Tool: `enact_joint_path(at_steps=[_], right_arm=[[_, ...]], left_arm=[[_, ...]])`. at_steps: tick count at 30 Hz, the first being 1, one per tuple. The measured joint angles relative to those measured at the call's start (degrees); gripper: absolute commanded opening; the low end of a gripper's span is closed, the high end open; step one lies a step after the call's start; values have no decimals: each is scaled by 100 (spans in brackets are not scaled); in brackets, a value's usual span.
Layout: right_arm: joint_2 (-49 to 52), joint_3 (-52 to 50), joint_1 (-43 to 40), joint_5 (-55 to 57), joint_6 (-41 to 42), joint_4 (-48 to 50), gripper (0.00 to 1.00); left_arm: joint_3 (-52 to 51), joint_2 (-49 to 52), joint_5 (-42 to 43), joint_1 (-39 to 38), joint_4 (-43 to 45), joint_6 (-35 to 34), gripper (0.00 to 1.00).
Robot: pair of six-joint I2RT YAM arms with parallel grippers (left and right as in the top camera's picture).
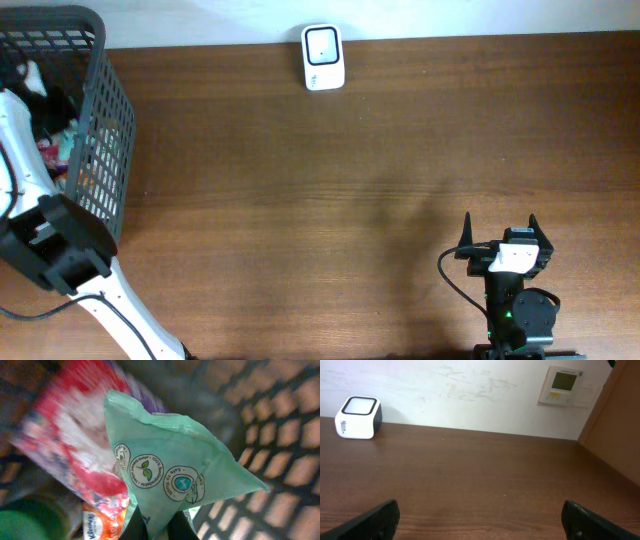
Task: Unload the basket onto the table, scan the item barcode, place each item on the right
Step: 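Carry the green wipes pack to the table center and release it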
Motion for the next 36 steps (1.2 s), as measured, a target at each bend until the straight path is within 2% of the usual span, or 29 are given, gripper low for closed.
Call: enact_joint_path(at_steps=[3,4,6,8,11,14,16,20,23,25,27,29,30,31,32,36], right_arm=[[0,0,0,0,0,0,99],[0,0,0,0,-2,0,99],[0,0,0,0,0,0,99],[0,0,0,0,0,0,99],[0,0,0,0,0,0,99],[0,0,0,0,2,0,99],[0,0,0,0,-2,0,99],[-2,0,0,2,0,0,99],[4,0,0,0,0,0,99],[4,0,0,0,2,0,98],[9,2,0,0,-2,0,99],[9,2,0,0,0,0,99],[11,2,0,0,4,0,99],[11,2,0,0,0,0,99],[9,2,0,2,0,0,99],[9,2,0,2,0,0,99]], left_arm=[[726,-461,87,7,-20,-1012,0],[986,-807,153,7,-7,-1491,0],[1209,-1578,494,7,48,-2028,0],[1239,-2146,1453,-20,243,-2245,0],[1241,-2485,2767,-293,214,-2354,0],[1150,-2498,3106,-1202,-302,-2378,0],[909,-2500,2824,-1950,-496,-2378,0],[-160,-2492,1436,-3519,-291,-2380,0],[-1609,-2479,481,-4548,476,-2420,0],[-2791,-2450,201,-5130,1451,-2455,1],[-4002,-2441,-269,-5591,2651,-2662,21],[-4865,-2437,-682,-5842,3438,-2977,25],[-5145,-2437,-778,-5897,3825,-3021,31],[-5392,-2437,-848,-5939,4028,-3071,56],[-5584,-2437,-903,-5969,4081,-3115,59],[-5899,-2437,-984,-6013,4105,-3145,59]])
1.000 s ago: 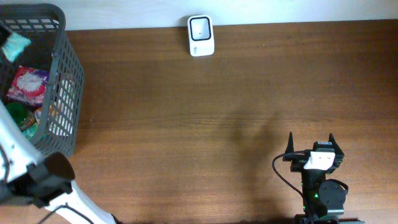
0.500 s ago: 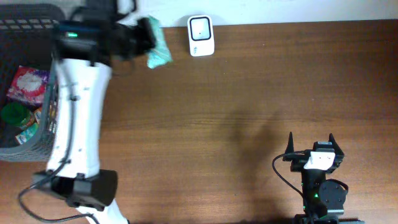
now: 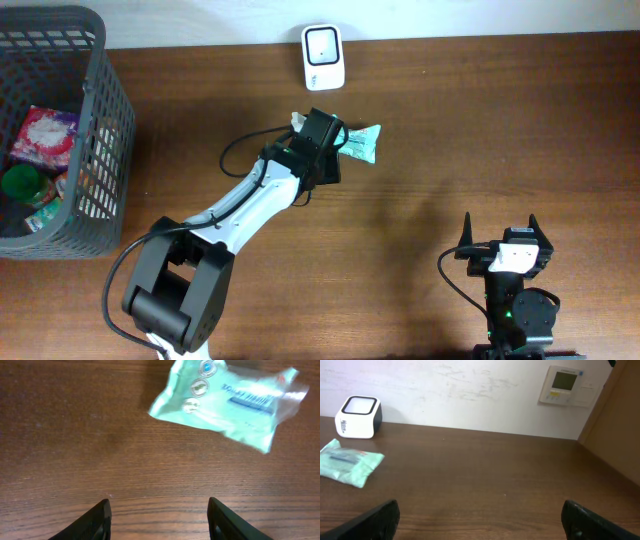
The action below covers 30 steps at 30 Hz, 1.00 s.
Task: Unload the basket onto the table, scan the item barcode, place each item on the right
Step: 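Carry the green wipes pack to the table center and release it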
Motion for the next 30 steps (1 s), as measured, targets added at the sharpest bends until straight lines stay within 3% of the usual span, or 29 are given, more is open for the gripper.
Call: enact_joint_path(at_steps=[3,5,7,11,14,21,22,25,27,28,30], right_arm=[[0,0,0,-2,-2,0,99],[0,0,0,0,0,0,99],[0,0,0,0,0,0,99],[0,0,0,0,4,0,99],[0,0,0,0,0,0,99],[0,-2,0,-2,2,0,99],[2,-2,0,0,0,0,99],[0,-2,0,-2,0,0,99],[0,0,0,-2,-2,0,99],[0,-2,0,-2,-2,0,99],[0,0,0,0,0,0,99]], left_arm=[[129,-140,0,59,-4,2,52],[258,-590,-2,254,404,0,53],[424,-925,-28,350,837,0,70],[435,-713,-22,317,1314,267,94],[420,-129,20,319,2304,892,100],[422,1134,610,417,3926,1104,100],[422,1320,671,411,4183,1106,98],[422,1744,758,411,4319,1115,76],[426,1847,887,411,4081,1145,57],[435,1897,957,411,3812,1169,41],[494,1930,1130,411,3401,1137,37]])
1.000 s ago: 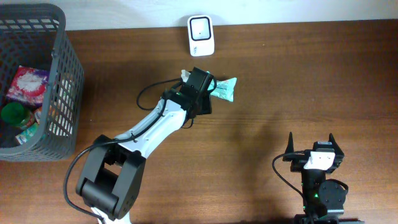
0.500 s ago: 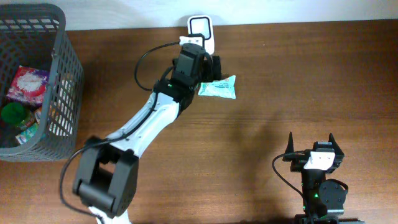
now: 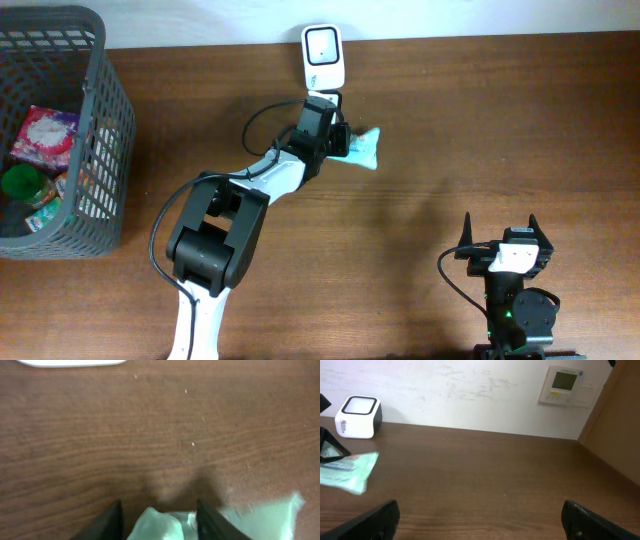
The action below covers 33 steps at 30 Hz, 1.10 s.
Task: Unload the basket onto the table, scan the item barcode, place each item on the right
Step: 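Carry the green wipes pack to the table center and release it, then reach the left gripper into the basket and grasp the bamboo-print tube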
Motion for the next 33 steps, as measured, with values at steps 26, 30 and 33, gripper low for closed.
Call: enact_joint_path(at_steps=[26,30,33], right_arm=[[0,0,0,-2,-4,0,99],[0,0,0,-2,-2,0,99],[0,0,0,-2,0,0,99]], left_arm=[[-61,-5226,2627,3491,-1917,76,82],[2,-6216,2085,5195,-1106,291,86],[2,-5633,822,5775,-894,501,84]])
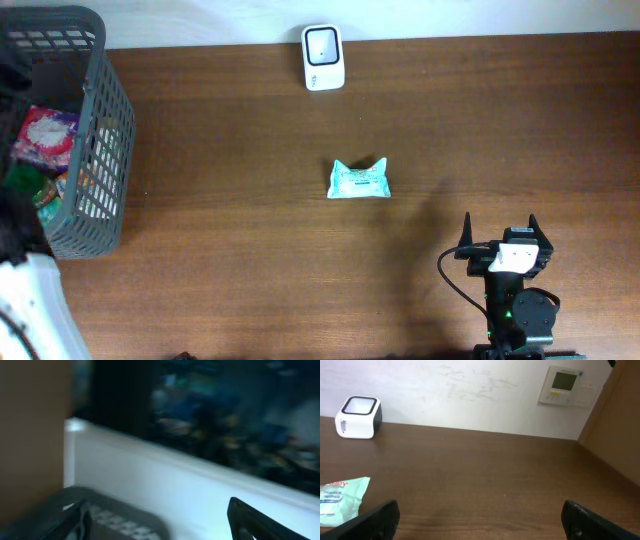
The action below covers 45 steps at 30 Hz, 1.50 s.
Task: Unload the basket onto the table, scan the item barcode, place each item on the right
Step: 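Reach the left gripper into the basket and grasp the bamboo-print tube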
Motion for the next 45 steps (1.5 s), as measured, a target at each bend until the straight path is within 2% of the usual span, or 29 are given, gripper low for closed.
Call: enact_joint_path(at_steps=[1,2,4,5,9,13,14,17,22,23,26,27,28,29,30,31,33,36,40,42,43,45], right_arm=[[0,0,0,2,-2,0,99],[0,0,0,2,-2,0,99],[0,0,0,2,0,0,99],[0,0,0,0,-4,0,99],[0,0,0,2,0,0,99],[0,0,0,2,0,0,99],[0,0,0,0,0,0,99],[0,0,0,0,0,0,99],[0,-2,0,2,-2,0,99],[0,0,0,0,0,0,99],[0,-2,0,2,-2,0,99],[0,0,0,2,2,0,99],[0,0,0,2,0,0,99],[0,0,0,0,-2,0,99],[0,-2,0,2,-2,0,99],[0,-2,0,2,0,0,98],[0,-2,0,2,0,0,99],[0,0,0,0,-2,0,99],[0,-2,0,2,0,0,99],[0,0,0,0,0,0,99],[0,0,0,0,2,0,98],[0,0,0,2,-2,0,99]], left_arm=[[0,271,-192,136,-31,201,79],[11,577,-299,262,-170,354,79],[9,1200,-431,485,-529,586,89],[-9,1703,-431,680,-828,686,89],[210,2459,-186,931,-1869,1508,89],[341,2959,0,833,-2074,2142,81],[345,3093,74,796,-2190,2337,87],[796,3386,90,741,-2839,2393,85],[3193,3891,-101,518,-4459,2321,86],[3331,3910,-201,396,-4538,2304,89],[3375,4242,-369,105,-4704,2267,91],[3375,4428,-393,48,-4723,2269,84],[3375,4708,-413,13,-4787,2267,64],[3375,4881,-431,15,-4876,2247,57],[3375,4981,-435,20,-4966,2247,58],[3375,5160,-435,31,-5160,2247,71],[3373,5372,-70,42,-5427,2511,70],[3375,5403,275,35,-5497,2723,64],[3375,5912,337,35,-5779,2907,62],[3375,6172,275,35,-5831,2986,55],[3375,6196,273,42,-5836,3032,48],[3377,6196,275,42,-5840,3093,45]])
